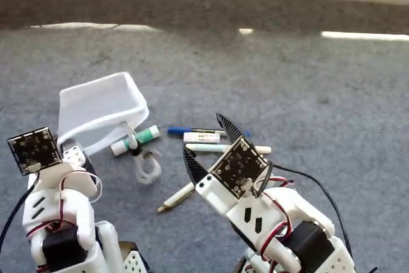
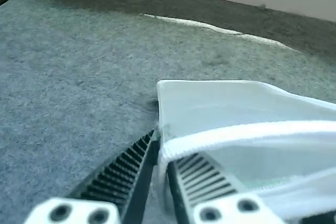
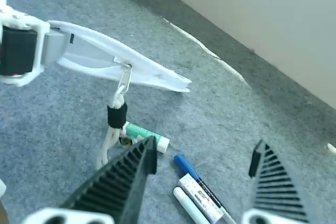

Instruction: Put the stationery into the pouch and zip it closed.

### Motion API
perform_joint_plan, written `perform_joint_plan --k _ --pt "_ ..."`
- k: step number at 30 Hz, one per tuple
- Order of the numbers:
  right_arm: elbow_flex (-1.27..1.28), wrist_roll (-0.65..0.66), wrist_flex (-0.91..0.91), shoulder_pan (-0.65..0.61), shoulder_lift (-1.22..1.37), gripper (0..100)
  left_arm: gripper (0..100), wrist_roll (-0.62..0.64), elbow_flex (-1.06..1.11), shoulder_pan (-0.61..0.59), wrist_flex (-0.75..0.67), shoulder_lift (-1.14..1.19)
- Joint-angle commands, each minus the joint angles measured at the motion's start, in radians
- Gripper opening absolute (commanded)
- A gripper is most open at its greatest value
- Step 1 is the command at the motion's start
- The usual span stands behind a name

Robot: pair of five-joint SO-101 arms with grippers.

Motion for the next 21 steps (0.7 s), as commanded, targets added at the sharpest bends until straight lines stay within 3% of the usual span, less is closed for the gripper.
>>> perform_joint_plan --k 1,8,21 --pt "-0.016 0.002 -0.018 -0.002 0.081 26.7 1 0.014 -0.068 -0.035 0.005 -0.005" --pt "-0.064 0.003 -0.027 0.068 0.381 26.7 1 0.009 -0.068 -0.035 0.005 -0.005" --pt "-0.231 0.012 -0.024 0.073 0.849 26.7 1 -0.009 -0.044 -0.035 0.011 -0.007"
